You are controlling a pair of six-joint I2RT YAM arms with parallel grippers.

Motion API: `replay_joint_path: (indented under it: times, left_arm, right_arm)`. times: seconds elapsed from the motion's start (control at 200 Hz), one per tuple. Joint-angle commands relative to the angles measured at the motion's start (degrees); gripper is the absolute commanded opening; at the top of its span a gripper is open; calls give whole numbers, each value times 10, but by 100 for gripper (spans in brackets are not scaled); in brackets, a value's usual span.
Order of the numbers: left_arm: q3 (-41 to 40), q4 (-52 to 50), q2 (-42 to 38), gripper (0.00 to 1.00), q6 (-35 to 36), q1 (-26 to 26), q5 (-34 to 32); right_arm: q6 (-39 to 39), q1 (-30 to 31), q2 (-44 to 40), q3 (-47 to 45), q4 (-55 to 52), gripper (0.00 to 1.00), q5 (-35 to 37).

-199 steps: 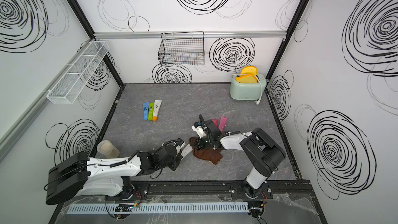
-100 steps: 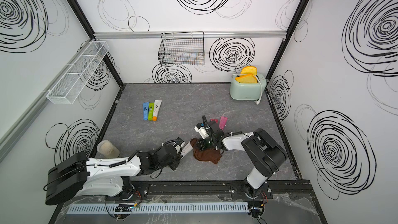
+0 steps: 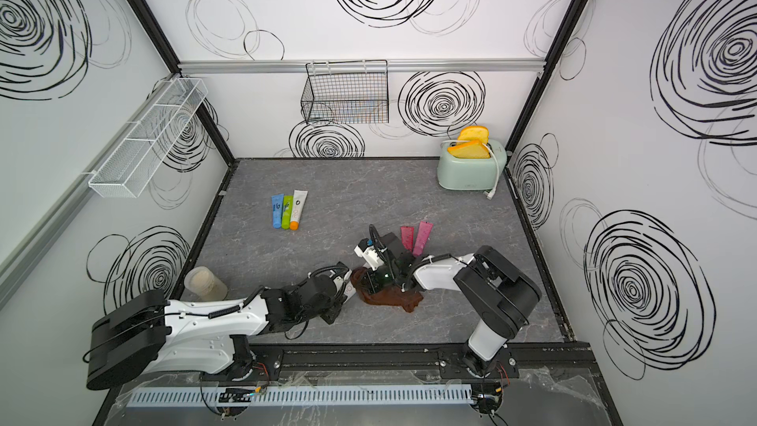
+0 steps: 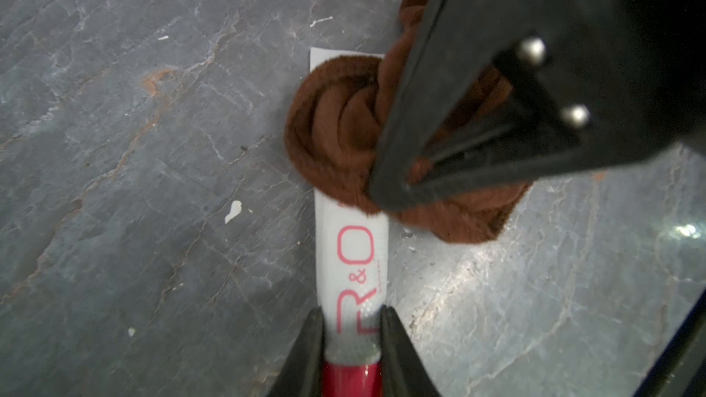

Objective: Wipe the surface of the toothpaste tube
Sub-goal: Wipe the dirt from the toothpaste tube.

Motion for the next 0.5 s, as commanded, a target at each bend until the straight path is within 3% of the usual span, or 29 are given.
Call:
replay_joint_path:
  times: [0.0, 0.2, 0.36, 0.375, 0.495]
  left_arm:
    - [9, 40, 3, 0, 8, -3, -2]
    - [2, 35, -16, 0, 5, -3, -6]
    - [4, 28, -15, 0, 3, 3, -4]
    - [6, 25, -15, 2, 2, 4, -2]
    - [30, -13, -6, 59, -11, 12, 28]
  right_arm:
    - [7, 15, 4, 14, -29, 0, 8]
    - [-31, -41, 21, 6, -58, 0, 33]
    - [-49, -127, -9, -17, -64, 0, 32]
    - [-49, -131, -15, -21, -61, 0, 32]
    - [-48, -140, -54, -48, -29, 0, 25]
